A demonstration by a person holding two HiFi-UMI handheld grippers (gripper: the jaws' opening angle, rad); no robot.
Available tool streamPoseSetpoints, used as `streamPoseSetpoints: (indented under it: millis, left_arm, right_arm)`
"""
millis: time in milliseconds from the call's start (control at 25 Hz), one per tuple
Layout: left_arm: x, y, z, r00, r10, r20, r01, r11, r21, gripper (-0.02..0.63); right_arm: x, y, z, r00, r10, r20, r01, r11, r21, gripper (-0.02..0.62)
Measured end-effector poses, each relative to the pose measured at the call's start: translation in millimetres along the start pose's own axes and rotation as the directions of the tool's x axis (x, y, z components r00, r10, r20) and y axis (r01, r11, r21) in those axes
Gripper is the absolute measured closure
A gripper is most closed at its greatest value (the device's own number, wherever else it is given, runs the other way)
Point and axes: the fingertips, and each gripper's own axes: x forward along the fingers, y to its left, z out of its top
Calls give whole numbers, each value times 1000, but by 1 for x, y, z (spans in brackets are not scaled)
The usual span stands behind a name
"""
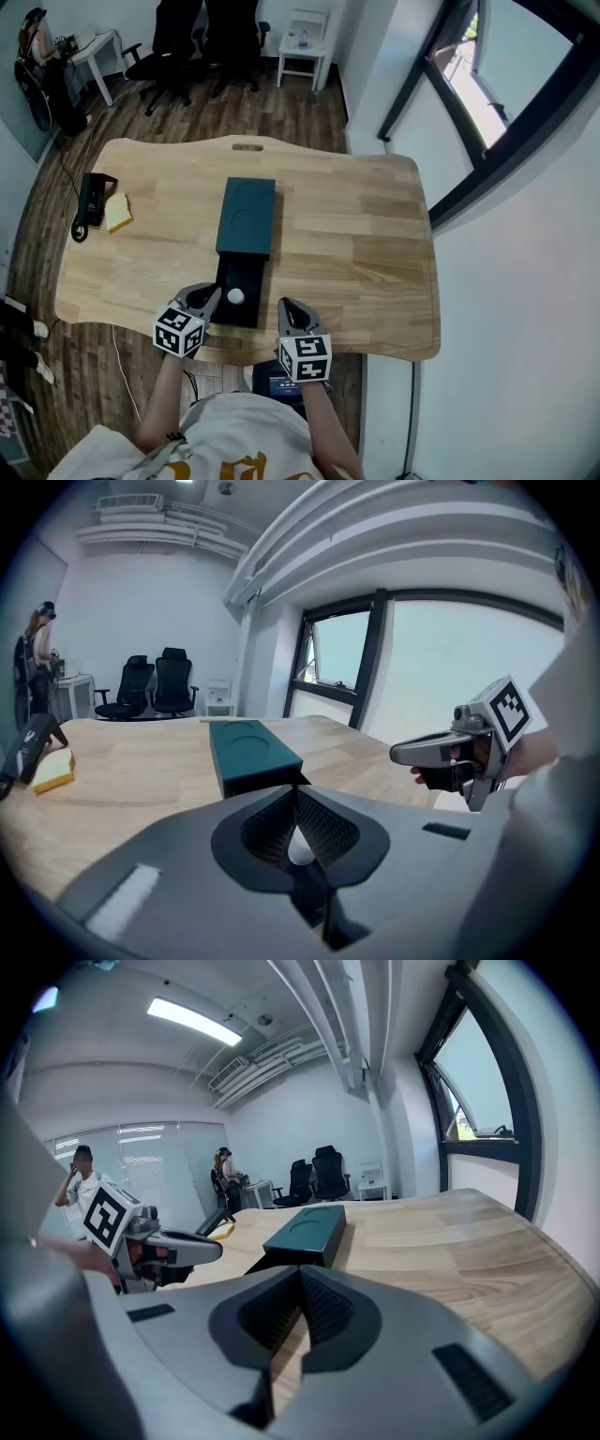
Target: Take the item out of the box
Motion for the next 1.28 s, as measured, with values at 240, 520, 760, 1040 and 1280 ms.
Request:
streamPoseSetpoints:
  millis: [240,520,760,1040,1280]
  left_arm:
    - [17,-6,-22,996,-38,-77,38,999,1,585]
    - [34,-11,-40,986,-88,-139,86,996,-21,457]
    - [48,-19,-58,967,-109,-230,120,992,32,394]
    - [60,-21,-67,950,-122,-288,150,986,76,393]
    - [64,-23,-75,928,-101,-358,167,973,159,394]
  right_arm:
    - [11,0,-13,1000,13,-25,-13,1000,-8,589]
    - [26,-11,-27,998,16,-67,-16,1000,-3,589]
    - [33,-29,-33,996,-1,-93,1,1000,2,589]
    - [37,-45,-47,991,-23,-131,25,1000,13,589]
    - [38,-51,-48,990,-29,-140,30,1000,3,589]
